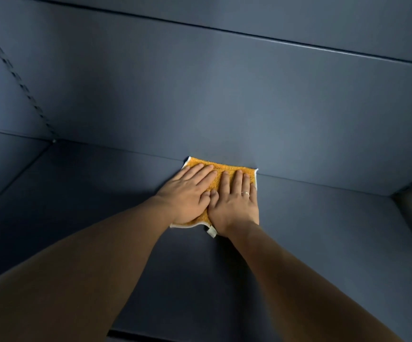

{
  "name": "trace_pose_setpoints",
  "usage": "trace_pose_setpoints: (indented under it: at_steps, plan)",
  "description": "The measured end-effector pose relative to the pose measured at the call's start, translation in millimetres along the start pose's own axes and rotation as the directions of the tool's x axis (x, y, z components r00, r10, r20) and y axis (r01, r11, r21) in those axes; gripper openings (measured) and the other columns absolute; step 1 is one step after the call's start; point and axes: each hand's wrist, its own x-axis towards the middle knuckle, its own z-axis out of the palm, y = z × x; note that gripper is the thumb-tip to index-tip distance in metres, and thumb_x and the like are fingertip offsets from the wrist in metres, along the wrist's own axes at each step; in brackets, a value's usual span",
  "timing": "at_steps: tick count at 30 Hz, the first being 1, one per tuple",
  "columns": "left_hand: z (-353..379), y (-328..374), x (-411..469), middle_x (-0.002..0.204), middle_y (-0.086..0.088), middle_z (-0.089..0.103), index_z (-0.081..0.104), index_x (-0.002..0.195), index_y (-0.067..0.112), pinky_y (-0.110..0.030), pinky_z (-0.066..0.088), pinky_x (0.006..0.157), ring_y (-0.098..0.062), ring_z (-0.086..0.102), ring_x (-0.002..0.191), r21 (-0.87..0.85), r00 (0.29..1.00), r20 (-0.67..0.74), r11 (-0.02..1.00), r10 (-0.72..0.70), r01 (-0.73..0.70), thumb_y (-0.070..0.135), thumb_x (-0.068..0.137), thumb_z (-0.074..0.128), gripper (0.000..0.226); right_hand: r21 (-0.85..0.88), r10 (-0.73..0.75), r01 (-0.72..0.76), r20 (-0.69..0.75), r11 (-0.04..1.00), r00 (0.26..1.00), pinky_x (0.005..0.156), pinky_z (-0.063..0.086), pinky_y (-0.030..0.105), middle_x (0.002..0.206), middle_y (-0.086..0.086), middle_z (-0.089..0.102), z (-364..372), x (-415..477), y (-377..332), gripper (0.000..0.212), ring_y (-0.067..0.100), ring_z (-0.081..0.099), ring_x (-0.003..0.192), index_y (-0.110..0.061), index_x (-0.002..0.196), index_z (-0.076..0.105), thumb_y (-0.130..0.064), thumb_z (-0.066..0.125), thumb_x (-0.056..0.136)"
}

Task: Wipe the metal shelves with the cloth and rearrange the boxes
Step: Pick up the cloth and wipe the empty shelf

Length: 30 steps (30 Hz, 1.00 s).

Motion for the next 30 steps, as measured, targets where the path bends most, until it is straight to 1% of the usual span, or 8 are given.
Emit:
trace_pose_setpoints:
  at_steps: [3, 5, 9, 13, 18, 25, 27, 30]
  plan:
    - [0.5, -25.4, -16.9, 0.169, 0.008, -0.008, -0.002, 0.161, 0.025, -0.035, -0.009, 0.126, -0.01, -0.01, 0.155, 0.019, 0.999, -0.003, 0.999, -0.043, 0.043, 0.051, 0.086, -0.007, 0.08, -0.002, -0.06, 0.06, 0.009, 0.998, 0.998, 0.124, -0.013, 0.049, 0.167, 0.016, -0.019, 2.8, 2.6, -28.0, 0.067, 0.032, -0.019, 0.155, -0.016, 0.161, -0.014, -0.049, 0.005, 0.106]
    - [1.3, -39.4, -28.1, 0.169, 0.006, -0.008, -0.001, 0.162, 0.024, -0.035, -0.009, 0.126, -0.012, -0.009, 0.155, 0.027, 0.996, -0.004, 0.996, -0.089, 0.089, 0.051, 0.083, -0.01, 0.084, 0.002, -0.102, 0.102, 0.007, 0.995, 0.995, 0.124, -0.014, 0.048, 0.167, 0.015, -0.02, 5.1, 2.7, -43.6, 0.066, 0.031, -0.02, 0.154, -0.017, 0.16, -0.015, -0.049, 0.003, 0.105]
    - [-0.6, -33.4, -57.3, 0.17, 0.004, -0.007, -0.002, 0.162, 0.021, -0.037, -0.008, 0.126, -0.014, -0.01, 0.155, 0.03, 0.987, 0.036, 0.987, -0.158, 0.157, 0.049, 0.09, -0.007, 0.077, 0.006, -0.169, 0.169, 0.018, 0.986, 0.986, 0.125, -0.011, 0.048, 0.167, 0.013, -0.021, 8.0, -12.8, -50.3, 0.066, 0.03, -0.021, 0.154, -0.018, 0.16, -0.017, -0.05, 0.001, 0.105]
    - [-2.9, -9.6, -103.6, 0.17, 0.001, -0.009, -0.005, 0.161, 0.018, -0.041, -0.005, 0.126, -0.017, -0.011, 0.155, 0.024, 0.984, 0.099, 0.989, -0.15, 0.149, 0.045, 0.099, 0.004, 0.069, 0.003, -0.224, 0.224, 0.038, 0.975, 0.974, 0.125, -0.012, 0.047, 0.166, 0.013, -0.023, 15.1, -62.2, -45.8, 0.066, 0.03, -0.023, 0.153, -0.017, 0.159, -0.019, -0.05, 0.0, 0.105]
    - [-3.9, 9.1, -142.2, 0.169, -0.003, -0.008, -0.004, 0.161, 0.016, -0.044, -0.002, 0.127, -0.019, -0.011, 0.156, 0.028, 0.994, 0.077, 0.997, -0.077, 0.075, 0.047, 0.095, -0.002, 0.073, 0.003, -0.161, 0.161, 0.037, 0.987, 0.986, 0.126, -0.01, 0.046, 0.166, 0.013, -0.024, 21.7, -112.4, -46.8, 0.066, 0.028, -0.025, 0.153, -0.017, 0.159, -0.019, -0.049, -0.005, 0.103]
    - [-1.1, 9.3, -171.6, 0.169, -0.002, -0.012, -0.007, 0.161, 0.017, -0.044, -0.005, 0.126, -0.018, -0.015, 0.155, -0.005, 0.995, 0.088, 0.999, -0.041, 0.041, 0.05, 0.09, -0.008, 0.078, 0.014, -0.068, 0.068, 0.014, 0.998, 0.998, 0.125, -0.014, 0.043, 0.166, 0.01, -0.024, 34.2, -145.4, -64.6, 0.078, 0.026, -0.025, 0.153, -0.02, 0.16, -0.017, -0.054, -0.017, 0.09]
    - [2.5, 7.4, -182.0, 0.169, -0.002, -0.011, -0.005, 0.161, 0.017, -0.044, -0.004, 0.126, -0.019, -0.014, 0.155, -0.003, 0.996, 0.084, 1.0, -0.023, 0.023, 0.049, 0.092, -0.005, 0.076, 0.026, -0.048, 0.048, 0.009, 0.999, 0.999, 0.125, -0.014, 0.042, 0.166, 0.01, -0.024, 35.0, -158.1, -72.4, 0.078, 0.026, -0.026, 0.152, -0.02, 0.16, -0.016, -0.054, -0.017, 0.09]
    - [1.7, 4.0, -195.6, 0.169, -0.003, -0.012, -0.007, 0.161, 0.017, -0.045, -0.003, 0.126, -0.02, -0.015, 0.155, -0.003, 0.996, 0.093, 1.0, -0.001, 0.001, 0.049, 0.093, -0.007, 0.075, 0.005, -0.022, 0.022, 0.039, 1.0, 0.999, 0.125, -0.015, 0.043, 0.163, 0.009, -0.03, 35.0, -172.7, -82.0, 0.074, 0.027, -0.03, 0.151, -0.02, 0.158, -0.021, -0.054, -0.017, 0.093]
